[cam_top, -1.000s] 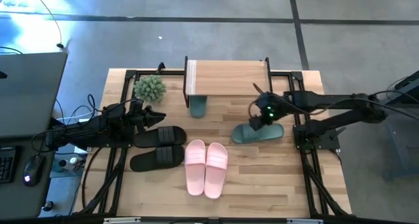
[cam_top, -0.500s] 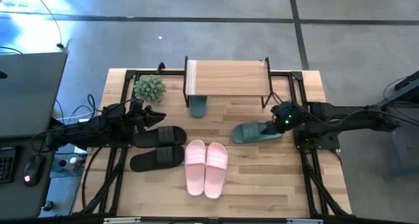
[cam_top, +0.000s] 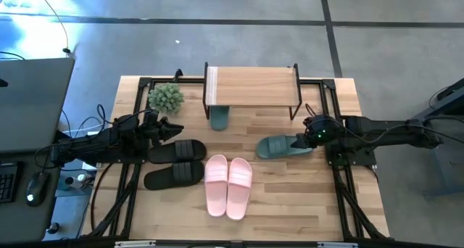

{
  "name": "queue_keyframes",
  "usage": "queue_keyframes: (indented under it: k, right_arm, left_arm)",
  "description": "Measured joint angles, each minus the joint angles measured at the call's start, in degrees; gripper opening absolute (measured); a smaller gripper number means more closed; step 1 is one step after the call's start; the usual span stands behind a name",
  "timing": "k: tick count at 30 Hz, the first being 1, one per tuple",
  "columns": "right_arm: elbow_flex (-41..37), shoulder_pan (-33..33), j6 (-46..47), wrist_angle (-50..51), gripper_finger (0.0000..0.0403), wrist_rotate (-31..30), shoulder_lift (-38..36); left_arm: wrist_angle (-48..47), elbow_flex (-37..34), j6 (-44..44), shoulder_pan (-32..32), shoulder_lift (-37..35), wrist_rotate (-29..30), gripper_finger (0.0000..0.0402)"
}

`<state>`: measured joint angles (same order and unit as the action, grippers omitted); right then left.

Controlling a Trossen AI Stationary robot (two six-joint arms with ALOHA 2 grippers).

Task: Pick and place slides into the shelf
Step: Put the green slides under the shelf

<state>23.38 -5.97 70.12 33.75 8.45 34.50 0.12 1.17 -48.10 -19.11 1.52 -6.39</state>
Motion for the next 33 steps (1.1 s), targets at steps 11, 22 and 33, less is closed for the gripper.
queue_keyframes:
  k: [11, 22, 33]
  right_arm:
    - [0.0, -1.03, 0.42, -1.62, 0.0158, -2.29, 4.52]
    - [0.0, -3.8, -2.95, -7.62, 0.0158, -0.74, 15.42]
    - [0.0, -4.57, -5.01, -14.19, 0.0158, 1.8, 20.34]
  left_arm:
    - [-0.33, 0.0, 0.33, 0.0, 0.0, 5.04, 0.0159]
    - [-0.33, 0.0, 0.45, 0.01, 0.0, 5.62, 0.0159]
    - [-0.32, 0.0, 0.48, 0.01, 0.01, 5.6, 0.0159]
